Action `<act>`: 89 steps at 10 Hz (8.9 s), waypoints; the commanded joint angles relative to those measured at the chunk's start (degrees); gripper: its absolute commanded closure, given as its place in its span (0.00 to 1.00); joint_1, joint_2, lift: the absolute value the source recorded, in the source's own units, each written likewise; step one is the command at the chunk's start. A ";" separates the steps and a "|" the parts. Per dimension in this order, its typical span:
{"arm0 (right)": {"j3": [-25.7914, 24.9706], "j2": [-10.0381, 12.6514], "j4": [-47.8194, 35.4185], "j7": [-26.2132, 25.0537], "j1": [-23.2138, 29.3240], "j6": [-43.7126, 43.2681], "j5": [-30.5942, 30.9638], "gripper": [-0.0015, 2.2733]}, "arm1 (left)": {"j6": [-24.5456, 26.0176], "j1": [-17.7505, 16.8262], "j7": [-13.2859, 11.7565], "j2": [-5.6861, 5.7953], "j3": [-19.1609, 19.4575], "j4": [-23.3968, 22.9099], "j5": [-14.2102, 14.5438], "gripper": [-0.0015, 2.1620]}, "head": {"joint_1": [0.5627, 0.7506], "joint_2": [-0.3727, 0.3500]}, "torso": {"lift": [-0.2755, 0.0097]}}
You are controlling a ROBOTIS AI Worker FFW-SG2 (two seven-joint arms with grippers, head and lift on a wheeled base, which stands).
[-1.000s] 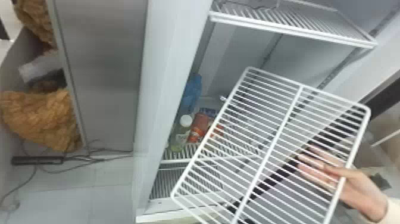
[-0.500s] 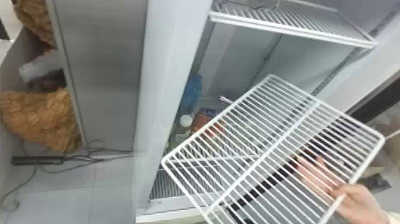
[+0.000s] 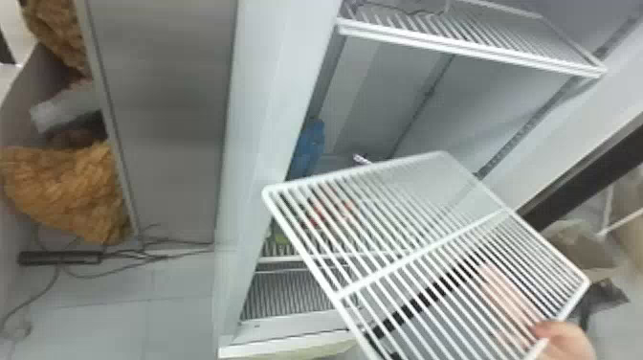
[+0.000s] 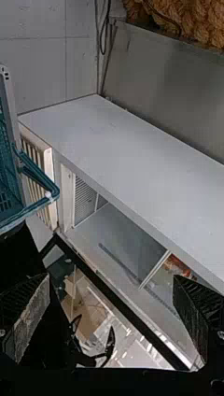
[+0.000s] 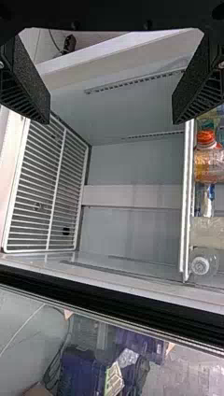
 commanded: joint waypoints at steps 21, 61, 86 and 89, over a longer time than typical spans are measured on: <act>0.00 0.00 0.00 0.00 0.00 0.00 0.00 0.00 | 0.00 0.00 0.00 0.00 0.00 0.00 0.00 0.00 | 0.70 0.03 | 0.97; 0.00 0.00 0.00 0.00 0.00 0.00 0.00 0.00 | 0.00 0.00 0.00 0.00 0.00 0.00 0.00 0.00 | 0.70 0.03 | 0.97; 0.00 0.00 0.00 0.00 0.00 0.00 0.00 0.00 | 0.00 0.00 0.00 0.00 0.00 0.00 0.00 0.00 | 0.70 0.03 | 0.97; 0.00 0.00 0.00 0.00 0.00 0.00 0.00 0.00 | 0.00 0.00 0.00 0.00 0.00 0.00 0.00 0.00 | 0.70 0.03 | 0.97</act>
